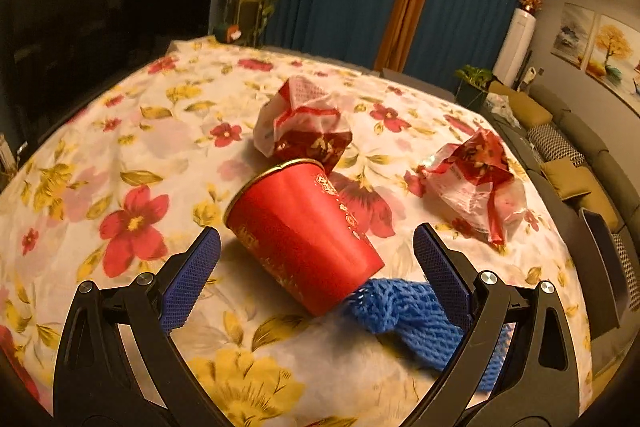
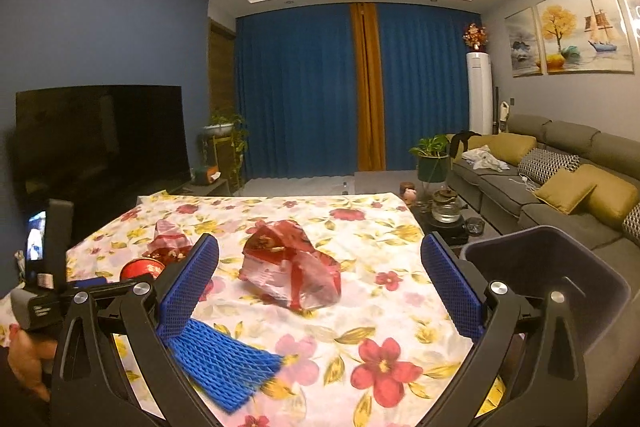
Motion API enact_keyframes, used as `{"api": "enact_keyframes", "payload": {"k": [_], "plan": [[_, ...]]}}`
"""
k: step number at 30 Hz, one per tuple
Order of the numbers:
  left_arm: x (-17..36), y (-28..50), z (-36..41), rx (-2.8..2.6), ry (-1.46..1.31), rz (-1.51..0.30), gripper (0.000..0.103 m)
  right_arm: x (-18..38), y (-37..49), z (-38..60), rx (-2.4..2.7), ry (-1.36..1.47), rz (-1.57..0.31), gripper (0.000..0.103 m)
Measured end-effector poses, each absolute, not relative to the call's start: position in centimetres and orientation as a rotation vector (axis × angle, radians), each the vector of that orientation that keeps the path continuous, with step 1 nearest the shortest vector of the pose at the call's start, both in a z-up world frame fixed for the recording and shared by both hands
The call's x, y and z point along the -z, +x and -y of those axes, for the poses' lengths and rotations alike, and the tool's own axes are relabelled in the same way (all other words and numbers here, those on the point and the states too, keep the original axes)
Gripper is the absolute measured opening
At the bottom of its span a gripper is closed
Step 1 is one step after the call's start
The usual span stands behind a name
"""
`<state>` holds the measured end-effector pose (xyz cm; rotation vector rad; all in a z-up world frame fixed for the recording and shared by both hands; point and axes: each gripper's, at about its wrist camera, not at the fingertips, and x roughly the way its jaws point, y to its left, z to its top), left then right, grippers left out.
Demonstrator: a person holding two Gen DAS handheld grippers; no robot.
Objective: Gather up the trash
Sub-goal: 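Move both open grippers back over the bed toward the second red cup, then grasp the second red paper cup with the left gripper and lift it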
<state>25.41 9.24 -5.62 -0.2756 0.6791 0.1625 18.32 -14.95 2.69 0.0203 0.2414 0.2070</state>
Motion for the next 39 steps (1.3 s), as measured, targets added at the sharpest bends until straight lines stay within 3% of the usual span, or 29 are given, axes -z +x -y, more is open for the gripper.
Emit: {"api": "enact_keyframes", "payload": {"k": [4, 7, 15, 23, 39], "plan": [[6.6, 26.5, -9.2, -0.161, -0.28, -0.717, 0.095, -2.5, 19.2, 14.6, -0.22, 0.022, -0.258, 0.097], [7.4, 27.0, -9.5, -0.154, -0.297, -0.744, 0.089, -2.2, 19.7, 14.6, -0.223, 0.032, -0.274, 0.097], [8.3, 27.2, -9.9, -0.114, -0.345, -0.77, 0.062, -1.5, 20.6, 14.2, -0.228, 0.041, -0.301, 0.097], [7.9, 26.5, -10.0, -0.098, -0.348, -0.731, 0.06, -1.0, 21.5, 13.9, -0.224, 0.03, -0.325, 0.097], [0.1, 24.6, -8.1, -0.051, -0.251, -0.459, 0.06, 2.0, 27.3, 10.7, -0.201, -0.025, -0.459, 0.093]]}}
